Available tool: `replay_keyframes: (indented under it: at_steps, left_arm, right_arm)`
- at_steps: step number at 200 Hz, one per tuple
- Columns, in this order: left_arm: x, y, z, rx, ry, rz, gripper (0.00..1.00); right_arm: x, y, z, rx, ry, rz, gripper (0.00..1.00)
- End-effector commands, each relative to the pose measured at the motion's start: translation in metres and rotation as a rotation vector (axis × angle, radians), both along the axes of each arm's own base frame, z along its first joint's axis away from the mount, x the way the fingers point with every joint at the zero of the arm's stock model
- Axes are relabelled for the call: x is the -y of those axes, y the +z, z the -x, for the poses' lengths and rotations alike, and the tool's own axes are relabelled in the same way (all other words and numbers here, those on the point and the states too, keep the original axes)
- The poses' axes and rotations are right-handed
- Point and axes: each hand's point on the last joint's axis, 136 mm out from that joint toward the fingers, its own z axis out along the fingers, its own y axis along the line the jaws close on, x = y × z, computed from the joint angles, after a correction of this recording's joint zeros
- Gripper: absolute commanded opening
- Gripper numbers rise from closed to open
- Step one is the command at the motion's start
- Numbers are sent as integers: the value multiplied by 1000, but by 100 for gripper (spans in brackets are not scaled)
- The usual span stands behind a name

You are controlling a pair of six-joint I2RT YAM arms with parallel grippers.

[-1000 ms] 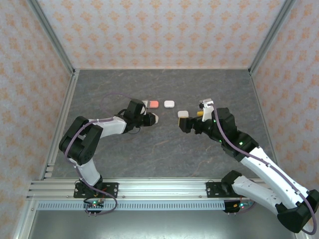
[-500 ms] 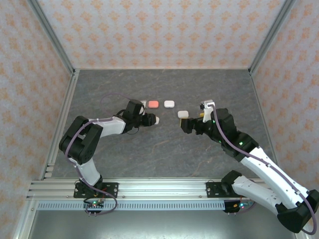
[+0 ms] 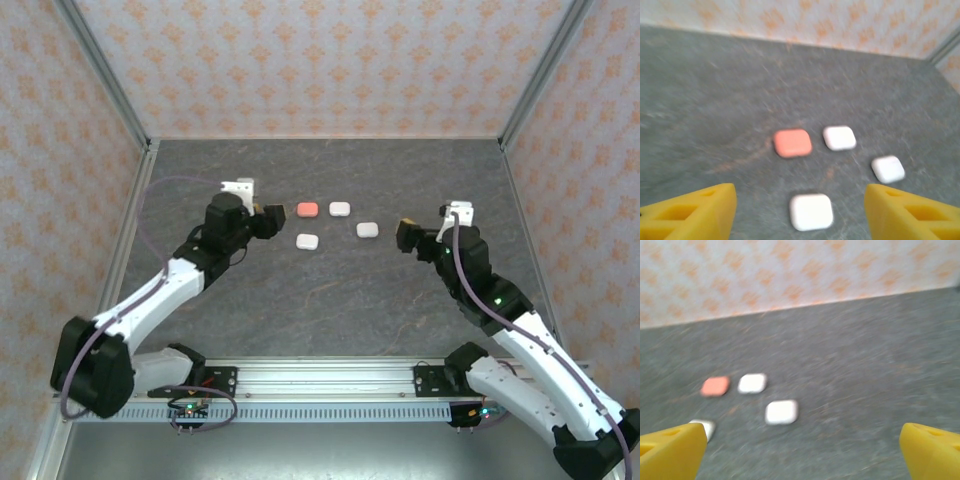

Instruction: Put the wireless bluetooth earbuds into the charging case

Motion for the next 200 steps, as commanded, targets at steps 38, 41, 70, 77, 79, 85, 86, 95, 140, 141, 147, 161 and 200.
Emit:
replay_keyframes:
  at_steps: [38,41,70,77,79,85,86,95,140,141,147,161,200]
  left_arm:
    - [-74,48,43,228,230,-195,88]
    - [-76,51,45,240,236,-196,89]
    - [-89,63,64,315,264,-218,100]
    - [-90,63,67,323,266,-226,100]
    - [-91,63,68,325,266,-228,100]
    - [-92,64,71,332,266,-233,100]
    - [-92,64,71,332,266,-235,100]
    - [-94,66,74,339,267,-241,100]
    - [-96,69,83,350,255,-262,100]
    - [-96,69,83,350,254,-261,100]
    - [-95,69,83,350,248,-264,100]
    - [-94,67,83,341,236,-272,100]
    - [-95,64,83,325,239,-282,100]
  right_arm:
    - [75,-4,-14,115,-374,161,99]
    - [78,-7,-15,113,-385,166,99]
    - [100,-39,-24,91,-463,165,99]
    - [102,-48,-27,80,-458,160,99]
    - [103,-50,-28,78,-458,158,99]
    - [105,-57,-30,73,-463,156,99]
    - [106,-59,-31,72,-463,156,99]
    - [111,-67,-33,66,-484,160,99]
    - [116,-105,-58,39,-469,167,99]
    - [116,-106,-58,41,-466,166,99]
    - [114,-109,-62,49,-452,164,99]
    - [111,-114,-69,59,-421,185,99]
    - [106,-131,-79,106,-371,202,99]
